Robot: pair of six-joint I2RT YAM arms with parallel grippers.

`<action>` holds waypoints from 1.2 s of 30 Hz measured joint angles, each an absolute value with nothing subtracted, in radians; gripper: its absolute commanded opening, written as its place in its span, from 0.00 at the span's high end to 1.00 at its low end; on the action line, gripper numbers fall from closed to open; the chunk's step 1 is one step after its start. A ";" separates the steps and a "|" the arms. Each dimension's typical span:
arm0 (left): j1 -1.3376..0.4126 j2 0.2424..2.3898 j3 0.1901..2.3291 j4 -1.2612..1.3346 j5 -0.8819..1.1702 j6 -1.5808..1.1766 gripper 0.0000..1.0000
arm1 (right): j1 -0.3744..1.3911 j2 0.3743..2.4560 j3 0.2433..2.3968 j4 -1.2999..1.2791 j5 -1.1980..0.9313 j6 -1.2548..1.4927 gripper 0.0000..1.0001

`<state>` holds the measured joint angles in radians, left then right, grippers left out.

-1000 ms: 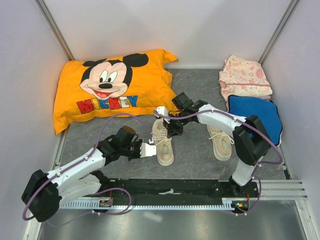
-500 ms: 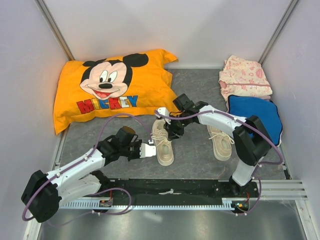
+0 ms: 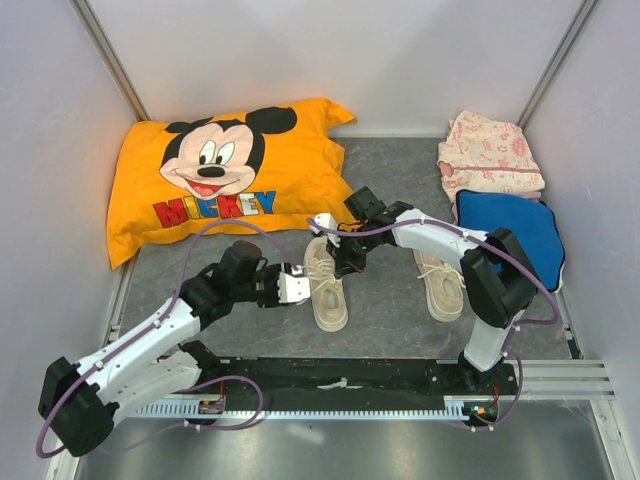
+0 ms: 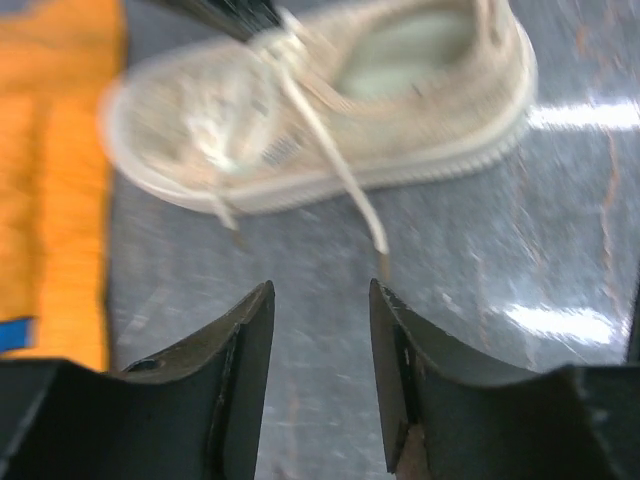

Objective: Tie the shoes

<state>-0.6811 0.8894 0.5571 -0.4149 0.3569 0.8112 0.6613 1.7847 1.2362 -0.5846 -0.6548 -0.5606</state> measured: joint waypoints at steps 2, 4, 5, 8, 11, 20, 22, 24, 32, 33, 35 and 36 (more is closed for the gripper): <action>-0.681 0.885 0.598 -0.394 0.360 0.827 0.40 | 0.661 1.784 1.239 -0.583 -0.653 -0.545 1.00; -0.682 0.886 0.627 -0.361 0.368 0.857 0.39 | 0.661 1.783 1.239 -0.581 -0.649 -0.527 1.00; -0.683 0.888 0.637 -0.345 0.369 0.878 0.39 | 0.661 1.783 1.239 -0.579 -0.648 -0.519 1.00; -0.697 0.917 0.650 -0.303 0.369 0.942 0.38 | 0.661 1.783 1.240 -0.577 -0.636 -0.488 1.00; -0.709 0.963 0.653 -0.289 0.369 0.997 0.37 | 0.661 1.781 1.243 -0.575 -0.626 -0.453 1.00; -0.782 1.057 0.656 -0.251 0.353 1.154 0.38 | 0.661 1.755 1.244 -0.550 -0.623 -0.372 1.00; -0.799 1.084 0.656 -0.230 0.339 1.170 0.38 | 0.661 1.751 1.244 -0.542 -0.623 -0.361 1.00; -0.812 1.116 0.656 -0.213 0.327 1.181 0.39 | 0.662 1.749 1.244 -0.536 -0.622 -0.351 1.00; -0.825 1.185 0.656 -0.176 0.288 1.201 0.39 | 0.662 1.749 1.244 -0.531 -0.612 -0.327 1.00; -0.825 1.185 0.656 -0.175 0.288 1.201 0.39 | 0.662 1.749 1.244 -0.531 -0.611 -0.326 1.00; -0.825 1.188 0.656 -0.175 0.288 1.201 0.39 | 0.662 1.749 1.244 -0.531 -0.609 -0.324 1.00; -0.825 1.190 0.656 -0.175 0.288 1.200 0.39 | 0.662 1.749 1.244 -0.531 -0.608 -0.324 1.00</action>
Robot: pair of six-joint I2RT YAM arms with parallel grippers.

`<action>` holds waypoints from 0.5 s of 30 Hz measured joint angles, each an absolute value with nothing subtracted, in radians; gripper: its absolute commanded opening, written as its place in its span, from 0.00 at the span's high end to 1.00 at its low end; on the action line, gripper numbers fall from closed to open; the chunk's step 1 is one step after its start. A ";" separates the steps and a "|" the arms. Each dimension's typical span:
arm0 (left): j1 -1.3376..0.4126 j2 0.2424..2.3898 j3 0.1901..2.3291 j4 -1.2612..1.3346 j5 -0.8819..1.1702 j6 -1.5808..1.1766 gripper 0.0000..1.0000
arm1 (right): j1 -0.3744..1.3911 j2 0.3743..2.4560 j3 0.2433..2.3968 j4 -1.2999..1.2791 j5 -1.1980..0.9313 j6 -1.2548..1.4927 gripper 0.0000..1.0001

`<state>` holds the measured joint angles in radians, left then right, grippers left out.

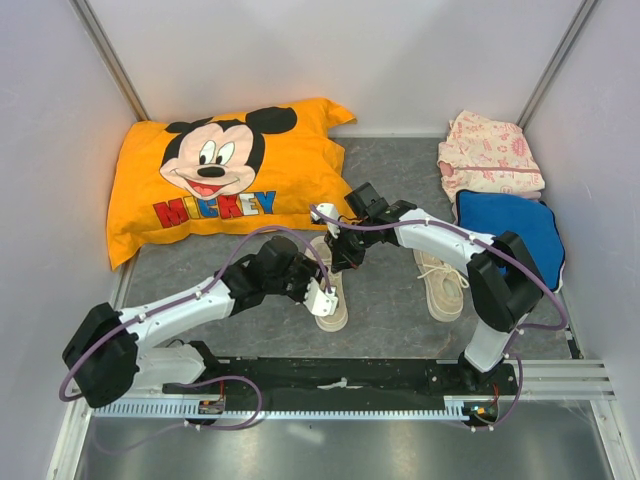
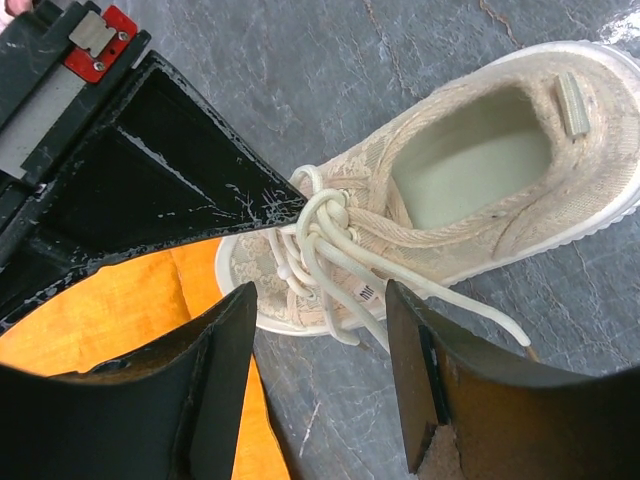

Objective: Tie the shoes

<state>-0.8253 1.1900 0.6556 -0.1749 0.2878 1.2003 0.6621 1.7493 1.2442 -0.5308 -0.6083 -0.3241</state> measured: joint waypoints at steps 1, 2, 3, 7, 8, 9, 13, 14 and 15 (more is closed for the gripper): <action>-0.825 1.193 0.656 -0.175 0.287 1.198 0.39 | 0.662 1.749 1.244 -0.531 -0.607 -0.324 1.00; -0.825 1.195 0.656 -0.176 0.287 1.194 0.39 | 0.662 1.749 1.244 -0.531 -0.607 -0.324 1.00; -0.825 1.196 0.656 -0.178 0.287 1.185 0.39 | 0.662 1.749 1.244 -0.531 -0.605 -0.324 1.00; -0.825 1.183 0.663 -0.189 0.289 1.127 0.40 | 0.662 1.749 1.244 -0.531 -0.603 -0.324 1.00; -0.825 1.172 0.665 -0.193 0.290 1.116 0.40 | 0.662 1.749 1.244 -0.531 -0.602 -0.324 1.00; -0.825 1.157 0.665 -0.196 0.291 1.104 0.40 | 0.662 1.749 1.244 -0.531 -0.601 -0.324 1.00; -0.825 1.117 0.690 -0.231 0.297 1.059 0.41 | 0.662 1.749 1.244 -0.531 -0.601 -0.324 1.00; -0.825 1.120 0.701 -0.239 0.297 1.047 0.41 | 0.662 1.749 1.244 -0.531 -0.600 -0.324 1.00; -0.825 1.126 0.712 -0.246 0.296 1.036 0.40 | 0.662 1.749 1.244 -0.531 -0.600 -0.324 1.00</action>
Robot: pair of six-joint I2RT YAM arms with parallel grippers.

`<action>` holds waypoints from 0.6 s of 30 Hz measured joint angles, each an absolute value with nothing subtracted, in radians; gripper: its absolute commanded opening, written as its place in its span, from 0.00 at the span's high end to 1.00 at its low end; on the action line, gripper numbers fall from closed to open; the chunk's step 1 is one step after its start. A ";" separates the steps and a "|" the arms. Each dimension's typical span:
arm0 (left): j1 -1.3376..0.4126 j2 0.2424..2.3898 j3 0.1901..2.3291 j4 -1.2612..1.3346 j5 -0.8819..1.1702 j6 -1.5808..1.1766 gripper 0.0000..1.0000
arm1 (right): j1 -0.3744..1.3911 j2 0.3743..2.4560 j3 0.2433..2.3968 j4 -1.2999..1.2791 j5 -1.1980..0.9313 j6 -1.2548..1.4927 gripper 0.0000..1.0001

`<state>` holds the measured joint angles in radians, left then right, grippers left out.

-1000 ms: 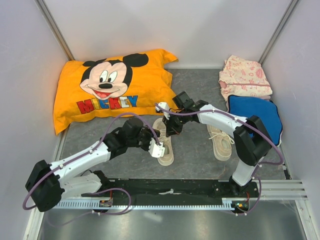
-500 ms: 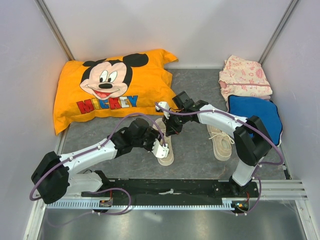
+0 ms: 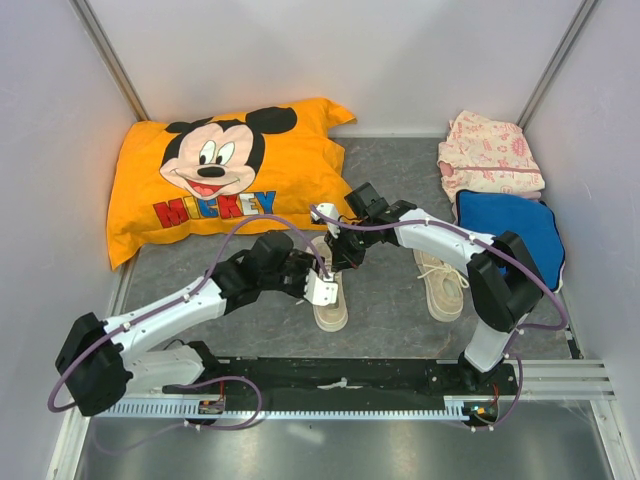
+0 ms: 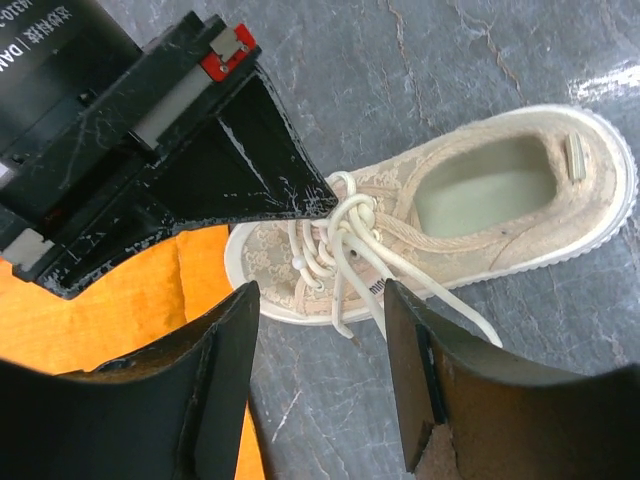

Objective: Tie the shoes

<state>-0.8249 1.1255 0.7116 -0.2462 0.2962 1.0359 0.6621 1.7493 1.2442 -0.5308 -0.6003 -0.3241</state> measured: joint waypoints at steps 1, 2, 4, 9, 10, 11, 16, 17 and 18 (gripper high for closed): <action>-0.825 1.132 0.722 -0.253 0.295 1.026 0.40 | 0.662 1.749 1.244 -0.530 -0.600 -0.324 1.00; -0.825 1.140 0.729 -0.256 0.295 1.018 0.39 | 0.662 1.749 1.244 -0.530 -0.600 -0.323 1.00; -0.825 1.154 0.738 -0.263 0.295 1.003 0.39 | 0.662 1.749 1.244 -0.530 -0.597 -0.319 1.00; -0.830 1.188 0.752 -0.289 0.295 0.982 0.40 | 0.662 1.749 1.244 -0.530 -0.593 -0.313 1.00; -0.831 1.198 0.756 -0.293 0.295 0.979 0.41 | 0.662 1.749 1.244 -0.530 -0.593 -0.311 1.00; -0.833 1.205 0.759 -0.295 0.295 0.978 0.42 | 0.662 1.749 1.244 -0.530 -0.593 -0.310 1.00; -0.834 1.242 0.764 -0.305 0.282 0.978 0.46 | 0.662 1.749 1.244 -0.530 -0.593 -0.306 1.00; -0.834 1.253 0.765 -0.305 0.272 0.978 0.47 | 0.662 1.749 1.244 -0.530 -0.593 -0.305 1.00; -0.834 1.261 0.765 -0.305 0.263 0.978 0.48 | 0.662 1.749 1.244 -0.530 -0.593 -0.305 1.00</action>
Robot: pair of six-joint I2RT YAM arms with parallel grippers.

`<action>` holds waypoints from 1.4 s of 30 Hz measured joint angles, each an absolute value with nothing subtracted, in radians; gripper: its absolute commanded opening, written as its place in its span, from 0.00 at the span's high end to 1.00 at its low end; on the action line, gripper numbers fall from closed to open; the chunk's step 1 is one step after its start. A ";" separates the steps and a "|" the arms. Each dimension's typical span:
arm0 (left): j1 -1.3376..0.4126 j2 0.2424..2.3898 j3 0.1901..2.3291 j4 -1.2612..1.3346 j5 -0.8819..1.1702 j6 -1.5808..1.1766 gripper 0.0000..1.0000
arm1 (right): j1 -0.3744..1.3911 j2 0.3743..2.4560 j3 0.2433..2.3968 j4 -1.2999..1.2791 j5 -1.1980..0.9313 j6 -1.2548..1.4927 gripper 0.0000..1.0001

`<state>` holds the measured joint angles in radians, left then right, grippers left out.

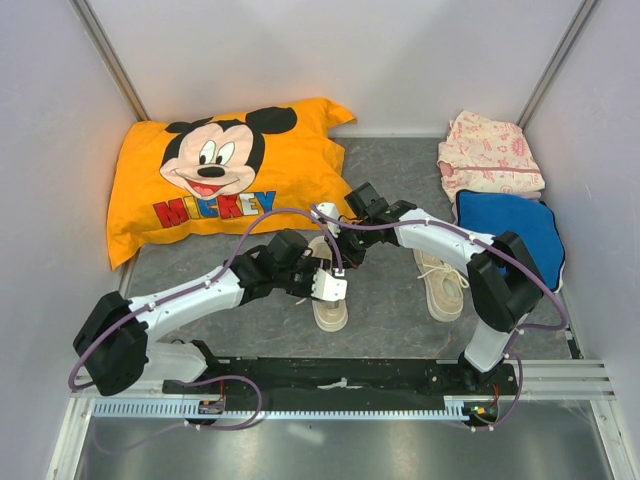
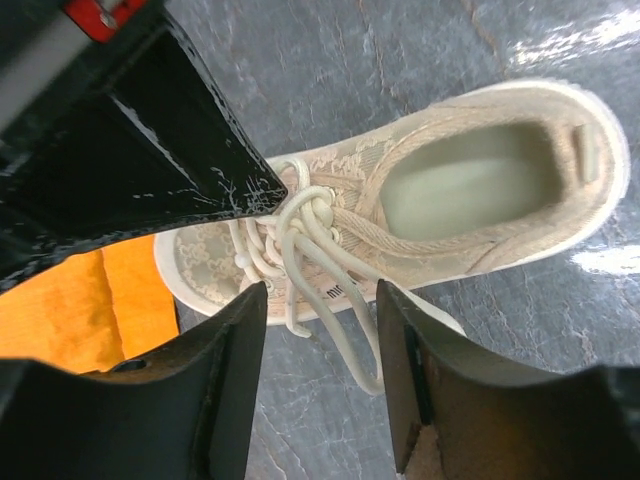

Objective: Tie the shoes

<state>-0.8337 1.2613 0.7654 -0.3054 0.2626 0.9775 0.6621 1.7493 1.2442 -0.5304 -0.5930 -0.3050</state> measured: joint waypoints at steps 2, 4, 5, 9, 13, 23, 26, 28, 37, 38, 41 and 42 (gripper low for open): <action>-0.834 1.281 0.767 -0.304 0.241 0.978 0.52 | 0.662 1.749 1.244 -0.530 -0.593 -0.302 1.00; -0.834 1.293 0.767 -0.302 0.222 0.978 0.57 | 0.662 1.749 1.244 -0.530 -0.593 -0.301 1.00; -0.834 1.296 0.768 -0.299 0.213 0.978 0.57 | 0.662 1.749 1.244 -0.530 -0.593 -0.301 1.00; -0.834 1.298 0.768 -0.278 0.198 0.978 0.58 | 0.662 1.749 1.244 -0.530 -0.593 -0.301 1.00; -0.834 1.304 0.768 -0.254 0.185 0.979 0.51 | 0.662 1.749 1.244 -0.530 -0.593 -0.298 1.00; -0.834 1.353 0.770 -0.229 0.185 0.984 0.86 | 0.662 1.749 1.244 -0.530 -0.588 -0.291 1.00; -0.834 1.353 0.770 -0.234 0.185 0.986 0.99 | 0.661 1.748 1.243 -0.530 -0.573 -0.295 1.00; -0.833 1.353 0.770 -0.241 0.185 0.986 0.98 | 0.660 1.743 1.235 -0.531 -0.561 -0.300 1.00; -0.831 1.343 0.760 -0.256 0.189 0.986 0.98 | 0.658 1.717 1.207 -0.533 -0.500 -0.310 1.00; -0.831 1.343 0.760 -0.256 0.189 0.986 0.99 | 0.658 1.713 1.202 -0.533 -0.493 -0.310 1.00; -0.830 1.343 0.759 -0.256 0.190 0.986 0.98 | 0.658 1.698 1.182 -0.535 -0.472 -0.311 1.00; -0.826 1.343 0.758 -0.256 0.192 0.986 0.98 | 0.658 1.694 1.175 -0.536 -0.468 -0.311 1.00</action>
<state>-0.8265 1.3430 0.7578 -0.2562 0.1925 0.9859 0.6582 1.6939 1.1751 -0.5358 -0.4679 -0.3111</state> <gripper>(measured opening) 0.033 0.007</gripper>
